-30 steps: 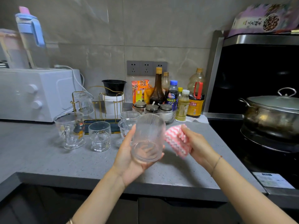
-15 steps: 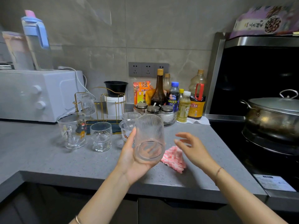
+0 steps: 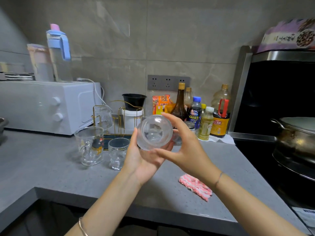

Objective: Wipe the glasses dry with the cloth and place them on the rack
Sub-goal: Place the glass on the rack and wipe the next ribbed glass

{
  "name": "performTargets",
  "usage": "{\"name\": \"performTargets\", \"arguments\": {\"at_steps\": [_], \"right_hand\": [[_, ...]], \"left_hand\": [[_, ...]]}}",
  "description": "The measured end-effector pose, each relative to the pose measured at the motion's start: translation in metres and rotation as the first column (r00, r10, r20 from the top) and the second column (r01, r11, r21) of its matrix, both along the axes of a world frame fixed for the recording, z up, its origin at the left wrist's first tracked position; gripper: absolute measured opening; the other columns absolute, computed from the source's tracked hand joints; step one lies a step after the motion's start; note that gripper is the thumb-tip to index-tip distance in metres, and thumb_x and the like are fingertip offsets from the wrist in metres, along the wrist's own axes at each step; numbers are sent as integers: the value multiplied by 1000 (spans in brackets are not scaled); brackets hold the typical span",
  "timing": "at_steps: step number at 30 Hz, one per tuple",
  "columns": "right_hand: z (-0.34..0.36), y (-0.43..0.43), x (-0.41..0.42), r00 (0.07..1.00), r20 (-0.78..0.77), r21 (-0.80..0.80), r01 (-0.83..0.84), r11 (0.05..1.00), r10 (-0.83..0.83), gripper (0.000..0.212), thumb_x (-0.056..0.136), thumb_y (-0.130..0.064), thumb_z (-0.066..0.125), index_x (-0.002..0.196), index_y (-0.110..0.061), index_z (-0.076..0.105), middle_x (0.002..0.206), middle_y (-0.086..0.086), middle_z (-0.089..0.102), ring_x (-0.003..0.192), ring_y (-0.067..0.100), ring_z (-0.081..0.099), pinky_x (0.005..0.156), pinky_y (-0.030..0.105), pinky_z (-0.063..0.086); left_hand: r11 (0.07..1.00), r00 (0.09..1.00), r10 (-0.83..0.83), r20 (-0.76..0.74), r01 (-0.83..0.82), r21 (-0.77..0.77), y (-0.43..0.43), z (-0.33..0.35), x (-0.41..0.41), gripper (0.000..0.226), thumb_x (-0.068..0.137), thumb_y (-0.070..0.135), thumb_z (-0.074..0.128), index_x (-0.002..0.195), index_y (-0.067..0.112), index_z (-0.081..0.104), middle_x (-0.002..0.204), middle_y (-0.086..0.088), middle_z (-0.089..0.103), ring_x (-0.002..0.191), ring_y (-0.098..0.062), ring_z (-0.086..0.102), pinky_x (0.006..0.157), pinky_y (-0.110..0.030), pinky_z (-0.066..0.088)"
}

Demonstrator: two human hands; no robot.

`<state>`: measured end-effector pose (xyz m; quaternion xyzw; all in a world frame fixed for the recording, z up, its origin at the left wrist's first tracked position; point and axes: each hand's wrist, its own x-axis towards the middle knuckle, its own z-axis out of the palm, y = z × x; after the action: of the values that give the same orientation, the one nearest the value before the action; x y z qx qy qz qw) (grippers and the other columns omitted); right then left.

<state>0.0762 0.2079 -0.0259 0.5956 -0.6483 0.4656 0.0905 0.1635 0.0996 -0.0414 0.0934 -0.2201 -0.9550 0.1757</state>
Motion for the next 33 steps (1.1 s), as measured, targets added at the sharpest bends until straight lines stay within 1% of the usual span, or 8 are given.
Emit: {"name": "performTargets", "arguments": {"at_steps": [5, 15, 18, 21, 23, 26, 30, 33], "right_hand": [[28, -45, -12, 999, -28, 9, -32, 999, 33, 79, 70, -33, 83, 138, -25, 43, 134, -17, 51, 123, -2, 47, 103, 22, 42], [86, -136, -45, 991, 99, 103, -98, 990, 87, 71, 64, -36, 85, 126, -19, 55, 117, -8, 65, 105, 5, 63, 93, 26, 53], [103, -162, -60, 982, 157, 117, -126, 985, 107, 63, 60, -37, 85, 117, -19, 63, 109, -5, 70, 101, 7, 66, 87, 21, 53], [119, -191, -77, 984, 160, 144, -104, 984, 80, 68, 53, -48, 84, 113, -20, 66, 104, -6, 72, 100, 9, 66, 92, 27, 52], [125, -212, -89, 987, 161, 125, -46, 991, 25, 66, 57, -49, 84, 112, -19, 65, 103, -5, 70, 98, 9, 65, 87, 24, 52], [128, -244, -106, 979, 193, 89, 45, 995, -61, 68, 58, -55, 84, 112, -18, 62, 102, -4, 67, 94, 9, 63, 80, 24, 53], [132, -281, -128, 954, 276, 51, 108, 993, -118, 68, 55, -55, 85, 107, -19, 60, 102, -4, 64, 94, 11, 63, 83, 30, 55], [133, -302, -142, 947, 283, 47, 144, 988, -151, 80, 53, -59, 83, 116, -16, 58, 109, 0, 63, 101, 16, 61, 88, 36, 54]], "left_hand": [[1000, 1000, 10, 15, -10, -3, -35, 13, 4, 76, 82, 64, 59, 129, 4, 54, 119, -25, 66, 109, -36, 66, 91, -47, 55], [921, 972, -48, 230, 132, -367, -122, 50, 5, 88, 84, 78, 32, 117, 2, 63, 131, -25, 58, 121, -34, 58, 96, -45, 49], [800, 905, -182, 386, 364, -477, -161, 59, 10, 104, 78, 82, 22, 121, -4, 62, 125, -25, 63, 102, -35, 69, 76, -44, 59], [638, 829, 295, 475, 199, -744, -211, 63, -2, 85, 91, 73, 15, 120, 2, 53, 105, -15, 70, 78, -28, 71, 57, -35, 59], [275, 687, 701, 190, -14, -961, -240, 61, -16, 56, 100, 58, 21, 107, 12, 52, 107, -12, 65, 86, -27, 64, 72, -39, 56], [-266, 533, 832, -156, 136, -954, -278, 43, -37, 47, 104, 42, 23, 132, 14, 48, 139, -10, 49, 130, -28, 44, 109, -42, 35], [-317, 558, 830, -23, 437, -842, -307, 18, -54, 57, 103, 45, 14, 155, 23, 11, 164, 0, 8, 151, -24, 6, 122, -43, 8], [-282, 520, 854, 37, 520, -806, -315, 8, -56, 57, 102, 50, 10, 155, 28, 9, 164, 5, 5, 151, -22, 0, 122, -45, 4]]}}
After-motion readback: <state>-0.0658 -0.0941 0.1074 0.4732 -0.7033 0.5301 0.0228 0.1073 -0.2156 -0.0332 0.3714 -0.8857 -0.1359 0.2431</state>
